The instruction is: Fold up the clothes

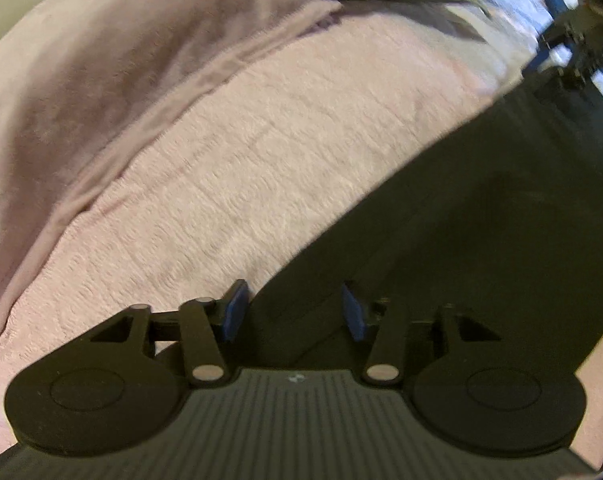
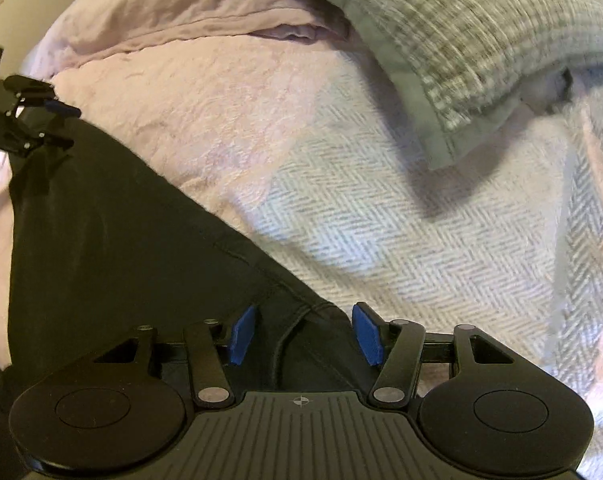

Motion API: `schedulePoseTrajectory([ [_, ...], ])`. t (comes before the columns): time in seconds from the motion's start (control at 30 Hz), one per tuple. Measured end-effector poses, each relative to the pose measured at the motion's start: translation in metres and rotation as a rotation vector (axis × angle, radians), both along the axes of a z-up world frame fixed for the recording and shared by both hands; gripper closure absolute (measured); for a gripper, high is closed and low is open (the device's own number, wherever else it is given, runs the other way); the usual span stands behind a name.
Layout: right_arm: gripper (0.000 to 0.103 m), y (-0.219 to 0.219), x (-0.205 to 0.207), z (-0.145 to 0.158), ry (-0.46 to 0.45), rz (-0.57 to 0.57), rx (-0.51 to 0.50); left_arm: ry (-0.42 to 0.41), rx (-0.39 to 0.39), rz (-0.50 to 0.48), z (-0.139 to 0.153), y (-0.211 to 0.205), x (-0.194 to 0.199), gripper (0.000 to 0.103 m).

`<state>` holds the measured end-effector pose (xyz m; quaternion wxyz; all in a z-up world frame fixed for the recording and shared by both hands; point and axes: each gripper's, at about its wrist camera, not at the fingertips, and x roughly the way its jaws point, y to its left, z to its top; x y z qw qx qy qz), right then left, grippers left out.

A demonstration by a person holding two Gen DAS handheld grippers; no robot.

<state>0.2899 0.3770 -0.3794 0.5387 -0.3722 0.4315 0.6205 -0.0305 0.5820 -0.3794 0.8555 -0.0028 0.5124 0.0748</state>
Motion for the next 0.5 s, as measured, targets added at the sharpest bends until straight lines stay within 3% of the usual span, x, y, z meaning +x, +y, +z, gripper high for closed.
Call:
schedulePoseTrajectory([
  [0.07,0.081,-0.009,-0.008,0.01,-0.063,0.022,0.029,-0.022,0.039,0.002,0.009,-0.008,-0.01,0.099],
  [0.27,0.085,-0.06,-0.048,0.068,-0.199,-0.014,0.207,-0.098,0.142,0.017,0.041,-0.036,-0.049,0.1],
  [0.43,0.086,-0.136,-0.118,0.117,-0.316,-0.034,0.313,-0.226,0.122,0.103,0.101,-0.097,-0.128,0.1],
  [0.5,0.086,-0.173,-0.152,0.128,-0.352,-0.034,0.316,-0.264,0.076,0.149,0.12,-0.126,-0.166,0.1],
])
